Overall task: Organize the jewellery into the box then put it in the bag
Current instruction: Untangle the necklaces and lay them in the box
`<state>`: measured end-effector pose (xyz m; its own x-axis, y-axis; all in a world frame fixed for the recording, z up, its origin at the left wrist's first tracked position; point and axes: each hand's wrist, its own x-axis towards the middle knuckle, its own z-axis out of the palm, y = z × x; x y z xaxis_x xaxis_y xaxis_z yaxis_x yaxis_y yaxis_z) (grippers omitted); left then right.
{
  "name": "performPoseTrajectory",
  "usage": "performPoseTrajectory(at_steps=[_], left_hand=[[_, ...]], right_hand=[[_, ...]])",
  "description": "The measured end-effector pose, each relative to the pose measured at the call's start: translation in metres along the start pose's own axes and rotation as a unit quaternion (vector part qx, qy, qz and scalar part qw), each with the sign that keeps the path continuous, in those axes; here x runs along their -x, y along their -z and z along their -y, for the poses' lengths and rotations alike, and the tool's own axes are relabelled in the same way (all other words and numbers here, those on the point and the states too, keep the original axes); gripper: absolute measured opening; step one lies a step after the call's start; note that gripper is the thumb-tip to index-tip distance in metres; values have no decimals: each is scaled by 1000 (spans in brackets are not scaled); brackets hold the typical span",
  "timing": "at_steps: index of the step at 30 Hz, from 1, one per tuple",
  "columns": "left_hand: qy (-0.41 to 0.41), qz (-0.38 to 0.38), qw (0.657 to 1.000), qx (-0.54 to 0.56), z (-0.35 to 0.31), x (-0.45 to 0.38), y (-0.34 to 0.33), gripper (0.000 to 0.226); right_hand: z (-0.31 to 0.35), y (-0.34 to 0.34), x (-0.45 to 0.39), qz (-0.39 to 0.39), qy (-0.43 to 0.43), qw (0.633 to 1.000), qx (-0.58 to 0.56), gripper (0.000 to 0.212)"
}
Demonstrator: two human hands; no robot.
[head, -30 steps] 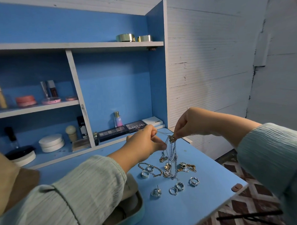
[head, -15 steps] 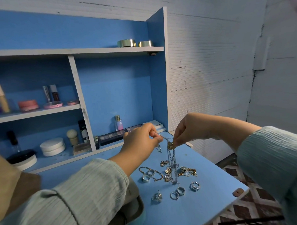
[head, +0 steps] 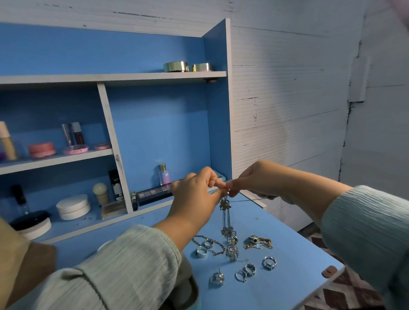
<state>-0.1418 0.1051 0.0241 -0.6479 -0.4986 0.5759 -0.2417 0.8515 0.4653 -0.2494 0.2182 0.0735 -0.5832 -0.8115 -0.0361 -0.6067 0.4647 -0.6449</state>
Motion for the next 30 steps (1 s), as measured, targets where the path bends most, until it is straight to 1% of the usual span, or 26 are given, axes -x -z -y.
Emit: performPoseTrajectory(at_steps=[2,4,6,10,14,17,18,21,25,26,28,30], left_hand=[[-10,-7,1000,-15,2,0,-2,23],[-24,-5,999,-25,3,1,-3,23],[-29,3,999,-31,2,1,-3,30],[-31,21,999,-39,1,0,-3,35],[-2,55,997,-51,4,-4,-2,27],[21,81,995,-49,8,-4,-3,20],[35,88,994,-46,9,-4,-3,19],[84,103,991,-16,11,-4,-1,25],[107,86,990,-26,11,-5,-1,36],[111,83,990,-16,11,-6,-3,38],[117,87,989,23,11,-6,-6,39],[113,96,988,44,13,-8,-9,35]], right_hand=[[2,-2,0,-5,-7,1000,0,41],[2,-4,0,-11,-10,1000,0,43],[3,-5,-1,-11,-14,1000,-1,41],[0,-8,-5,5,-36,999,-27,40],[-3,-9,-7,-5,-31,999,-43,24],[-9,-4,-11,-22,-8,995,-97,18],[-10,-1,-11,-15,-1,994,-104,19],[-11,7,-9,30,9,996,-88,24],[-7,12,-7,82,-7,995,-52,32],[-6,12,-7,98,-14,994,-49,30],[-3,13,-5,131,-21,990,-46,20],[-1,15,-3,163,-17,986,-38,13]])
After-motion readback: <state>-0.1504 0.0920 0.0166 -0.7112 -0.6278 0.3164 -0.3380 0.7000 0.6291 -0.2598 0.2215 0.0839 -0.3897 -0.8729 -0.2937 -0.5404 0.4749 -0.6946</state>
